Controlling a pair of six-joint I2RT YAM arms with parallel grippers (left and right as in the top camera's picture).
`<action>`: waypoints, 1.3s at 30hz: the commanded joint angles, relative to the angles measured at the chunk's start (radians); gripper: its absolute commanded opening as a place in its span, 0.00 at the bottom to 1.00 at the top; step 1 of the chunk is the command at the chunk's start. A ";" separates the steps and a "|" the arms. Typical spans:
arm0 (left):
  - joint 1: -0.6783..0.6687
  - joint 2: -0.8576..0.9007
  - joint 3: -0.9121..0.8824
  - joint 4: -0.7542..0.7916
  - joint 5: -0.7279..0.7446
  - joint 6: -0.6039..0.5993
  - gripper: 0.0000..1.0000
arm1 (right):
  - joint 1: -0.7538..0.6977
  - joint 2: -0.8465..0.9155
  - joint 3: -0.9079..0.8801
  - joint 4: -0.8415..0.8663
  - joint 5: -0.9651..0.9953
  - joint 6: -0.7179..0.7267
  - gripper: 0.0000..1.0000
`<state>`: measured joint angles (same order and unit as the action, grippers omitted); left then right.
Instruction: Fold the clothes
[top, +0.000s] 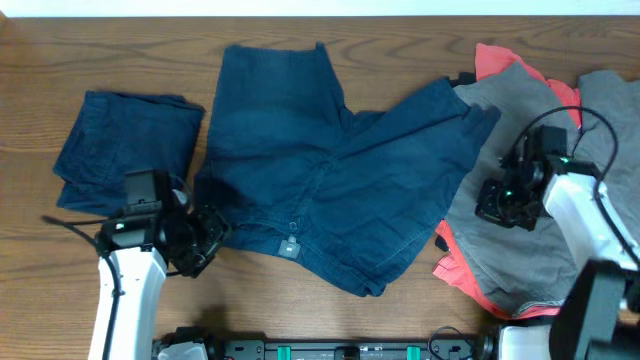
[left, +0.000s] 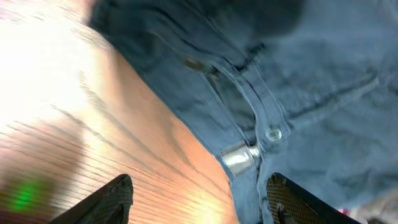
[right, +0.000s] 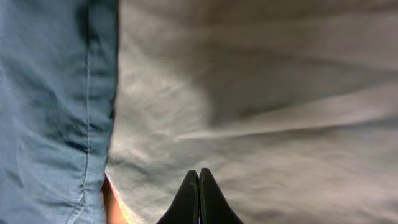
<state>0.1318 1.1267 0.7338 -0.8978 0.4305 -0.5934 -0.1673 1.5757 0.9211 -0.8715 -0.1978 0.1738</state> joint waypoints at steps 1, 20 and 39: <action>-0.063 0.005 0.009 0.035 0.057 0.018 0.70 | 0.030 0.072 0.006 0.001 -0.068 -0.042 0.01; -0.506 0.280 0.005 0.343 0.055 0.013 0.71 | -0.075 0.261 0.014 0.419 0.454 0.134 0.01; -0.531 0.442 0.005 0.362 0.048 0.013 0.71 | -0.560 0.246 0.112 0.379 0.418 0.293 0.08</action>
<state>-0.3958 1.5581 0.7338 -0.5396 0.4770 -0.5938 -0.6975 1.8114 0.9913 -0.4751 0.2523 0.4404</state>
